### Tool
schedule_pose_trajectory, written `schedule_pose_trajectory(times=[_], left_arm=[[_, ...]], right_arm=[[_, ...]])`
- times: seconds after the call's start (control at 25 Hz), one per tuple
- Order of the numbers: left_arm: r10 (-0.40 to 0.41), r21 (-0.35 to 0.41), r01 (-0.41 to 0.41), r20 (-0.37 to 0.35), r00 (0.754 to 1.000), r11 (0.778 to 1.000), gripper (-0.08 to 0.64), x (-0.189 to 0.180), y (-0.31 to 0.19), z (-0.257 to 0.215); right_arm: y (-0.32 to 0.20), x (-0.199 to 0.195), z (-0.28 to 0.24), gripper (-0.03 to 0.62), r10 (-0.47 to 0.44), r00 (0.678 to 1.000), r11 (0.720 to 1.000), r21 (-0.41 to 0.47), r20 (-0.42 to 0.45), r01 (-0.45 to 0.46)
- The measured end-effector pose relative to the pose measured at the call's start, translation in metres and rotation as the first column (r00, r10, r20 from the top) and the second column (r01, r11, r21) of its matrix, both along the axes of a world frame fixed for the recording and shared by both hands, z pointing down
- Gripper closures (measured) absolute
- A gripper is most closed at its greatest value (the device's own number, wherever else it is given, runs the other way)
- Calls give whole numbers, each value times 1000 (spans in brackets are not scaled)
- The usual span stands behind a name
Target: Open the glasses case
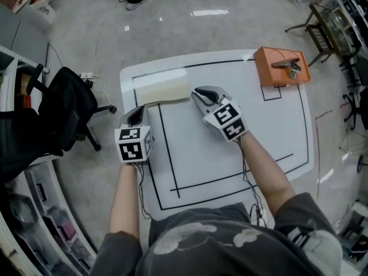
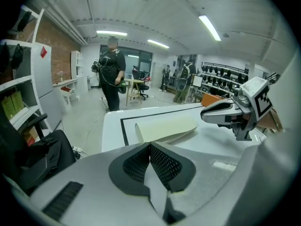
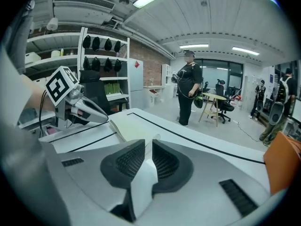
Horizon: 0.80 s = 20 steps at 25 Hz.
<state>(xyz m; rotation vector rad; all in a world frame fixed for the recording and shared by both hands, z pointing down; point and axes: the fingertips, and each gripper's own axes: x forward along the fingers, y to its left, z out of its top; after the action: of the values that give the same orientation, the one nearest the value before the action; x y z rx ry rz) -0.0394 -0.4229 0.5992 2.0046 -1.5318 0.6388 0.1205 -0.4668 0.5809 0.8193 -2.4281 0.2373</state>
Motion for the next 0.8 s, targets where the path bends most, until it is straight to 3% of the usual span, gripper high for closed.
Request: schedule_pose_trajectory(times=[0.2, 0.36, 0.8], left_arm=[[-4, -4, 4, -12, 1000, 1000, 556, -1, -4, 3], [4, -15, -4, -4, 1000, 1000, 555, 0, -5, 7], [5, -21, -5, 3, 1000, 1000, 556, 0, -7, 8]], right_arm=[[4, -13, 6, 415, -121, 993, 993, -15, -14, 121], [7, -22, 12, 333, -208, 975, 978, 11, -83, 209], [-2, -34, 31, 277, -293, 932, 948, 59, -213, 312]])
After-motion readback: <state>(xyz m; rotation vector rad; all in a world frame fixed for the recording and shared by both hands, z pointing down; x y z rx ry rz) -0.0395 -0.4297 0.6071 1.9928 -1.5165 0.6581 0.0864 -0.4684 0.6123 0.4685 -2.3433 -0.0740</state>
